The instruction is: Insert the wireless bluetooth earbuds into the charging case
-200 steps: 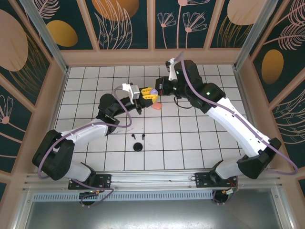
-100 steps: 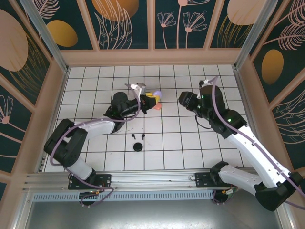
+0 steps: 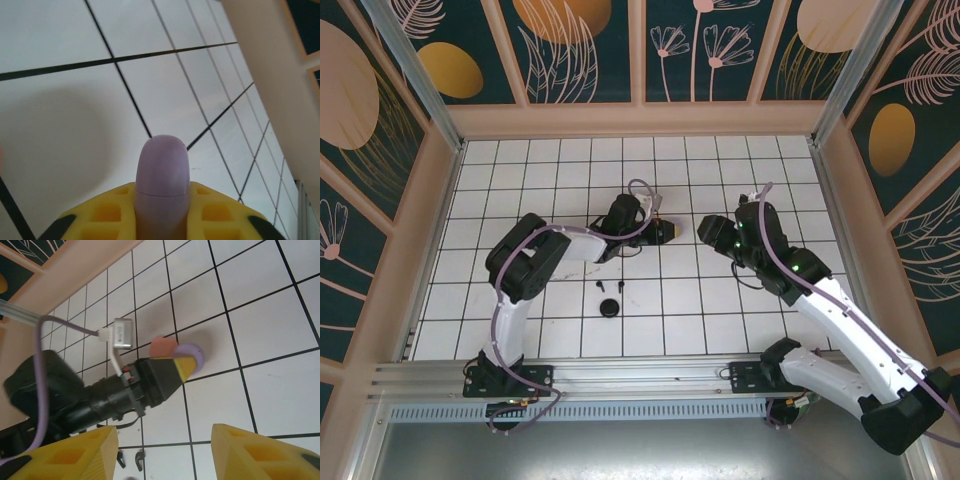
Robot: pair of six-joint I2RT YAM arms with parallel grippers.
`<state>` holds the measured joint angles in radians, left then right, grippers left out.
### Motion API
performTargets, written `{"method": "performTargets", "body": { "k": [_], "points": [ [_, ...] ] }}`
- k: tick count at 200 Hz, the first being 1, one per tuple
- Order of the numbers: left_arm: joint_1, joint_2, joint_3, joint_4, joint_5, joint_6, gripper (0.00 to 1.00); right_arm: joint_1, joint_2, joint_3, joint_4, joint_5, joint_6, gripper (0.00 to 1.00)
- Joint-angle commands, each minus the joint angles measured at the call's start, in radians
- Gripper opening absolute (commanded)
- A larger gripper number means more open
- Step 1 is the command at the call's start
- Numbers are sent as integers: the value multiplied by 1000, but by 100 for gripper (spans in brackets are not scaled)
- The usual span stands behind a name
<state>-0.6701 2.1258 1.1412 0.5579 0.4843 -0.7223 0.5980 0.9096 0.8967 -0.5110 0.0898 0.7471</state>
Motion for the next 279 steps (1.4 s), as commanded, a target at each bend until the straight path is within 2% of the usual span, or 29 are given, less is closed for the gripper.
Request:
{"method": "performTargets", "body": {
  "k": [1, 30, 58, 102, 135, 151, 168, 203, 223, 232, 237, 245, 279],
  "points": [
    [-6, 40, 67, -58, -15, -53, 28, 0, -21, 3, 8, 24, 7, 54],
    [-8, 50, 80, -112, -40, -48, 51, -1, -18, 30, -4, 24, -11, 58],
    [-8, 22, 78, -178, -82, -14, 62, -1, -10, 50, -11, 21, -29, 59],
    [-7, -90, 81, -274, -151, 56, 67, 0, -6, 52, -27, 13, -34, 60],
    [-6, -259, 65, -316, -211, 117, 67, 10, -8, 1, -10, -10, -8, 60],
    [-6, -356, 56, -343, -276, 160, 68, 33, 5, -29, 7, -18, 6, 60],
    [-6, -472, 33, -367, -364, 212, 69, 92, 37, -57, 25, -6, 33, 60],
    [8, -674, -63, -360, -538, 293, 75, 281, 181, -88, 84, 47, 119, 61],
    [24, -765, -125, -350, -628, 325, 82, 370, 279, -72, 102, 77, 167, 62],
    [32, -801, -153, -340, -664, 334, 88, 405, 327, -57, 104, 89, 182, 63],
    [40, -822, -162, -332, -679, 339, 89, 421, 352, -47, 104, 93, 193, 63],
    [55, -851, -205, -319, -702, 339, 98, 445, 390, -29, 100, 96, 207, 64],
    [143, -953, -317, -251, -742, 305, 99, 528, 570, 81, 53, 97, 260, 66]
  ]
}}
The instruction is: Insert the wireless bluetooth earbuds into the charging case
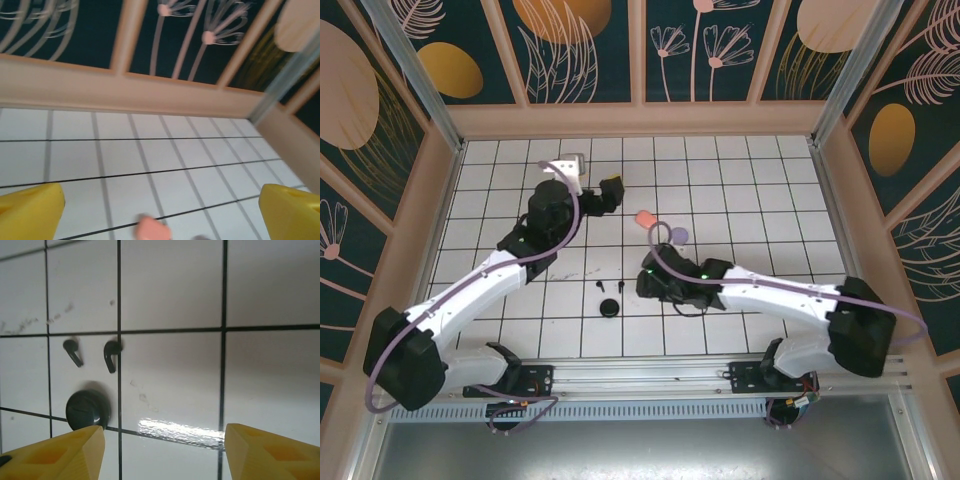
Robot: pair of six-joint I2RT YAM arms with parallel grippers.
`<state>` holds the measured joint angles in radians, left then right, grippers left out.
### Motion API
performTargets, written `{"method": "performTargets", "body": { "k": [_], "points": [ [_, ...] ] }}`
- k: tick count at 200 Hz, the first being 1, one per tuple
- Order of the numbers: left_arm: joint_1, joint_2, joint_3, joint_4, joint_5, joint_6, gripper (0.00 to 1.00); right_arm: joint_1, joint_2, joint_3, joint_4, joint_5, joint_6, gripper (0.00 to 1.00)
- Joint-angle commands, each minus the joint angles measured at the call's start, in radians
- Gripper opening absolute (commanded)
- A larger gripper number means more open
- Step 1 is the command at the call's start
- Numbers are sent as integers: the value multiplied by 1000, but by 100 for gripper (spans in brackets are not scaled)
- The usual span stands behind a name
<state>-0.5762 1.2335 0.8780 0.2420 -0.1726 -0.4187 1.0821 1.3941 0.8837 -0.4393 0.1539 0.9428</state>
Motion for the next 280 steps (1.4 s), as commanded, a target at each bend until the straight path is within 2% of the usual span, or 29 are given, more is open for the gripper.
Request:
{"method": "performTargets", "body": {
  "k": [1, 24, 54, 117, 196, 252, 280],
  "points": [
    [52, -64, -57, 68, -88, 0, 99, 47, 91, 99, -20, 33, 65, 66],
    [105, -111, -122, 116, -120, -34, 99, 87, 211, 203, -78, 26, 85, 67],
    [176, -122, -144, 106, -103, -100, 99, 127, 352, 330, -146, 17, 127, 68],
    [270, -185, -229, 113, -187, -239, 99, 161, 545, 509, -281, 26, 230, 68],
    [285, -225, -280, 157, -187, -277, 99, 161, 698, 667, -378, 32, 234, 67],
    [285, -242, -306, 169, -175, -280, 99, 162, 733, 675, -374, 17, 232, 64],
    [285, -251, -314, 170, -164, -296, 99, 162, 740, 664, -360, 6, 229, 58]
  ]
}}
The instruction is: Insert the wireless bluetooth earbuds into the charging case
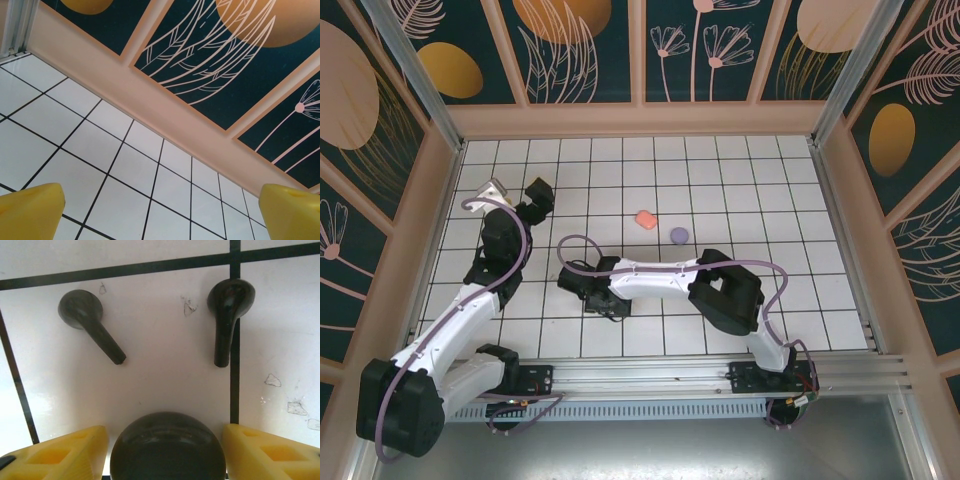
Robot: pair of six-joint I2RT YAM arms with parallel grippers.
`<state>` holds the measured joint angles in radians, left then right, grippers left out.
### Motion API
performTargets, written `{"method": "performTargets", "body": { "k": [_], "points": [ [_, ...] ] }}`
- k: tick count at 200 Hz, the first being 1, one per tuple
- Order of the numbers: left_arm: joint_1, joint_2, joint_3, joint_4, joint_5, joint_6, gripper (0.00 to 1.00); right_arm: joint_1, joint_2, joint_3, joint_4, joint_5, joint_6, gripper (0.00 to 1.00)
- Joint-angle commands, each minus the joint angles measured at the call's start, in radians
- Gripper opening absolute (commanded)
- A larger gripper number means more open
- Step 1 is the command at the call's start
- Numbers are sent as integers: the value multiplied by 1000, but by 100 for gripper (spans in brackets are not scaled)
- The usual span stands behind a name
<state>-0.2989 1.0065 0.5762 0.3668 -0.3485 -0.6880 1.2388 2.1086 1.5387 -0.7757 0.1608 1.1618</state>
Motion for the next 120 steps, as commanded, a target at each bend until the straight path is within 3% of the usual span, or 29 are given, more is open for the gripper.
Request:
{"method": "performTargets", "body": {
  "k": [1, 68, 120],
  "points": [
    [7, -25, -13, 46, 12, -27, 99, 6, 25, 8, -24, -1, 10, 58],
    [10, -43, -32, 72, 88, -113, 99, 20, -42, -44, 29, -1, 12, 39],
    [9, -39, -30, 106, 153, -82, 99, 21, -166, -66, 58, 49, 0, 36]
  ]
}}
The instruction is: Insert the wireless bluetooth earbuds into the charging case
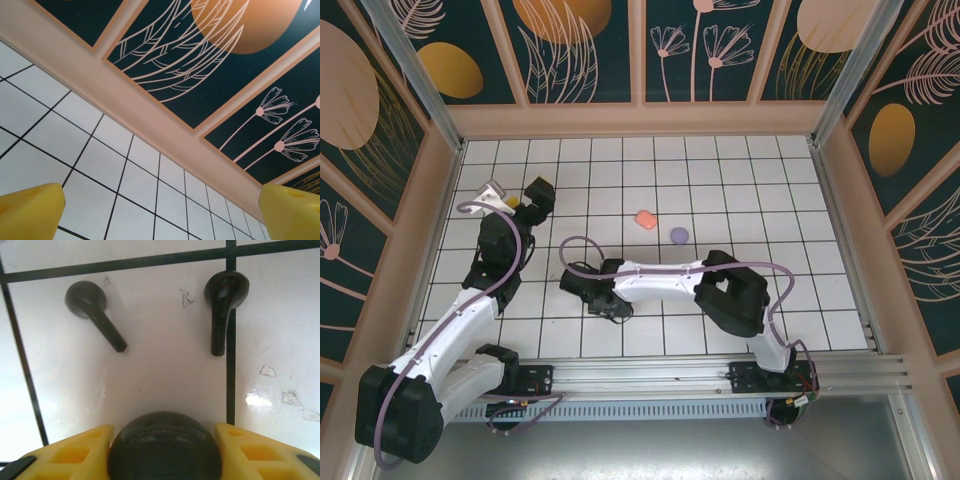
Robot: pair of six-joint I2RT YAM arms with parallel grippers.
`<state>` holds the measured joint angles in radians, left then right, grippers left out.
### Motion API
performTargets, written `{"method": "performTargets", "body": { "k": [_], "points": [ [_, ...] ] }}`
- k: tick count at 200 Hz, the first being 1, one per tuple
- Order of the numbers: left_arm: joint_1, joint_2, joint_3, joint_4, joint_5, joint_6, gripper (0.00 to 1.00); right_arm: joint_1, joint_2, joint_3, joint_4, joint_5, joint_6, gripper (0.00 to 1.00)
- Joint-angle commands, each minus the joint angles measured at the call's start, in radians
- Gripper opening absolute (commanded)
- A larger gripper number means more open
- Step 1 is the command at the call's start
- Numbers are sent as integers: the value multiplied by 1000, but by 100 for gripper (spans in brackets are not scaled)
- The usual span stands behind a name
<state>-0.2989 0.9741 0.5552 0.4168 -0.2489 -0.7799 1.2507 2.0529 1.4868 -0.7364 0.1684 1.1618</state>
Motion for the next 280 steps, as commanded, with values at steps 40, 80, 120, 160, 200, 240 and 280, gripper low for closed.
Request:
{"method": "performTargets", "body": {
  "k": [40, 80, 120, 160, 200, 240, 280],
  "points": [
    [9, 13, 20, 67, 168, 41, 99, -22, -250, -86, 53, 74, -29, 35],
    [9, 47, 53, 100, 267, 42, 99, -141, -408, -208, 127, 62, -101, 35],
    [9, 147, 86, 165, 411, 40, 97, -305, -510, -270, 178, 20, -210, 35],
    [-20, 275, 104, 223, 501, 22, 99, -449, -559, -289, 229, -45, -294, 35],
    [-87, 367, 113, 282, 532, 63, 98, -549, -562, -284, 263, -110, -338, 35],
    [-154, 431, 81, 403, 573, 81, 97, -608, -560, -277, 298, -149, -335, 34],
    [-184, 473, 11, 569, 617, 67, 95, -640, -557, -262, 326, -179, -300, 34]
  ]
}}
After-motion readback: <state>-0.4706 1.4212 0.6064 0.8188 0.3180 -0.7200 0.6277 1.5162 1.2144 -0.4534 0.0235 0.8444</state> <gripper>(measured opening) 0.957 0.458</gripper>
